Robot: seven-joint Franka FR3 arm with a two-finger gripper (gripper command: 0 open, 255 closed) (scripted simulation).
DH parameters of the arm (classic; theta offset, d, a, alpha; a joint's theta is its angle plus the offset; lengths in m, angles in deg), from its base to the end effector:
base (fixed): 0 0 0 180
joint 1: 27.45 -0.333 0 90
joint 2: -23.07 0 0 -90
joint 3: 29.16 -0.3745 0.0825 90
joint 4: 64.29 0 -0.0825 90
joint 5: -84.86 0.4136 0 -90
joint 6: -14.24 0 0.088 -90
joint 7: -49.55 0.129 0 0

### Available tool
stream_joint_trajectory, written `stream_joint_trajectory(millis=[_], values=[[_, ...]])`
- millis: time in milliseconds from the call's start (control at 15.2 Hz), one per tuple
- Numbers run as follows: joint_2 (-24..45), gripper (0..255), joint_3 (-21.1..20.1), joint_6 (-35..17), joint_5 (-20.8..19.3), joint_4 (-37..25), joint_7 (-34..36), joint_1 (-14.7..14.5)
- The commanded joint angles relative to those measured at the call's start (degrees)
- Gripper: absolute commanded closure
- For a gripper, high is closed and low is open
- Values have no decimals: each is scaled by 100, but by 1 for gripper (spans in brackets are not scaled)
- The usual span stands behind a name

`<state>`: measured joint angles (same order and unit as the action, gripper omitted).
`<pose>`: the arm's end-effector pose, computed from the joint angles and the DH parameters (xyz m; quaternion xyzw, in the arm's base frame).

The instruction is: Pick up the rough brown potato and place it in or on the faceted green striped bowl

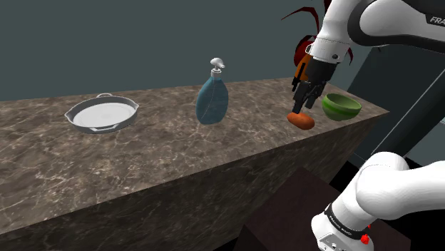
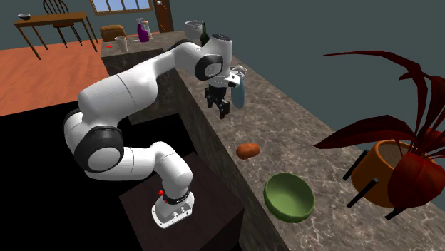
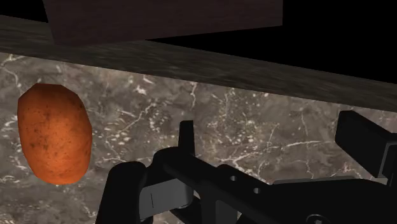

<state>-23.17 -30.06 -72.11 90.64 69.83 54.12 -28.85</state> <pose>0.2806 0.0267 0.6185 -0.9987 0.0197 0.0159 0.0438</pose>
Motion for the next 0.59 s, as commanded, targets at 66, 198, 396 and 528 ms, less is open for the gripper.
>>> stream_joint_trajectory(millis=[66,198,396,528], values=[[-62,0,53,-125,-109,140,-37,70],[-174,0,165,-379,-329,407,-107,216],[-310,0,347,-776,-664,777,-208,452],[-377,0,479,-1053,-890,1002,-271,620]])
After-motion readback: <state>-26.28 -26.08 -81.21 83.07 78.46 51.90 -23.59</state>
